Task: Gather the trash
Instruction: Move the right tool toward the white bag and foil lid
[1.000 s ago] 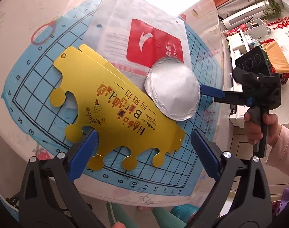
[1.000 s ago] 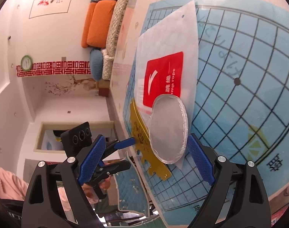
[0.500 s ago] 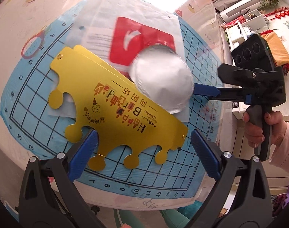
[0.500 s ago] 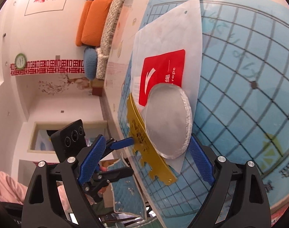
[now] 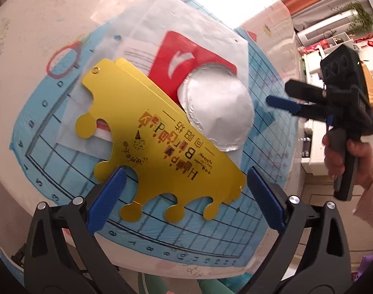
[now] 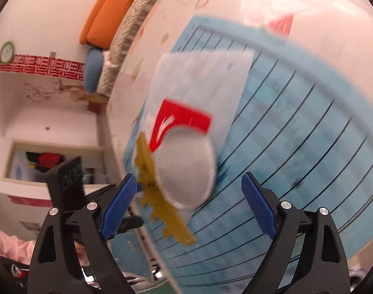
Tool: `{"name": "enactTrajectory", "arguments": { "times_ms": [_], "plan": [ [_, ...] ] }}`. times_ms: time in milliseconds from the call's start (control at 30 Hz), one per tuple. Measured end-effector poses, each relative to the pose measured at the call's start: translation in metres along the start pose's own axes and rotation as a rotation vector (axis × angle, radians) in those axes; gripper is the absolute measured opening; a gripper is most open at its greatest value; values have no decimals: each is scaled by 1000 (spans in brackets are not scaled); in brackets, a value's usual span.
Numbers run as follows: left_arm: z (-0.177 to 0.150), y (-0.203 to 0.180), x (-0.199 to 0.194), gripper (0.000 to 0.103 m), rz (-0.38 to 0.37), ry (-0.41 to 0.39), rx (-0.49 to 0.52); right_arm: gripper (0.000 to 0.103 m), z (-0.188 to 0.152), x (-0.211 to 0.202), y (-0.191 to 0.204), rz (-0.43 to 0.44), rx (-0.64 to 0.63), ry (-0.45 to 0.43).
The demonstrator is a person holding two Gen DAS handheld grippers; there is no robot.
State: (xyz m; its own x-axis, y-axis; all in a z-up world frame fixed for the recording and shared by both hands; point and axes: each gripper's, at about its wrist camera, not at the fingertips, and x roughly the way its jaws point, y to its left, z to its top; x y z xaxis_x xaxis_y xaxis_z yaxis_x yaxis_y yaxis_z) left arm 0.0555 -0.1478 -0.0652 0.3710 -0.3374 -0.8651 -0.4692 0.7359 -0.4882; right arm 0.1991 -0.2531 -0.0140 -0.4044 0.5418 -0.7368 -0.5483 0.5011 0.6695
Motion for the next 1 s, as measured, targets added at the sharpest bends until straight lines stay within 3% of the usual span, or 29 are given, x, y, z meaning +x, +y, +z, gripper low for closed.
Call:
{"name": "enactTrajectory", "arguments": {
  "times_ms": [100, 300, 400, 500, 567, 633, 700, 767, 900, 1000],
  "plan": [
    [3, 3, 1, 96, -10, -13, -35, 87, 27, 2, 9, -124, -116, -22],
    [12, 0, 3, 96, 6, -9, -18, 87, 59, 29, 28, -288, -329, 9],
    [17, 0, 4, 96, 13, 5, -11, 87, 66, 36, 32, -410, -385, -12],
    [21, -4, 8, 96, 25, 12, -19, 89, 72, 30, 26, -464, -397, -78],
    [20, -6, 8, 96, 33, 16, -15, 91, 79, 37, 21, -426, -361, -22],
    [21, -5, 8, 96, 34, 19, -21, 91, 76, 40, 30, -384, -409, 14],
    [21, -5, 8, 96, 31, 18, -31, 92, 69, 45, 38, -398, -468, 40],
    [23, -3, 7, 96, 34, 21, -34, 92, 63, 45, 42, -319, -470, 75],
    [23, -2, 6, 96, 33, 18, -32, 92, 57, 49, 45, -112, -415, 229],
    [23, -3, 5, 96, 37, 18, -22, 92, 55, 48, 48, -108, -449, 262]
  ]
}}
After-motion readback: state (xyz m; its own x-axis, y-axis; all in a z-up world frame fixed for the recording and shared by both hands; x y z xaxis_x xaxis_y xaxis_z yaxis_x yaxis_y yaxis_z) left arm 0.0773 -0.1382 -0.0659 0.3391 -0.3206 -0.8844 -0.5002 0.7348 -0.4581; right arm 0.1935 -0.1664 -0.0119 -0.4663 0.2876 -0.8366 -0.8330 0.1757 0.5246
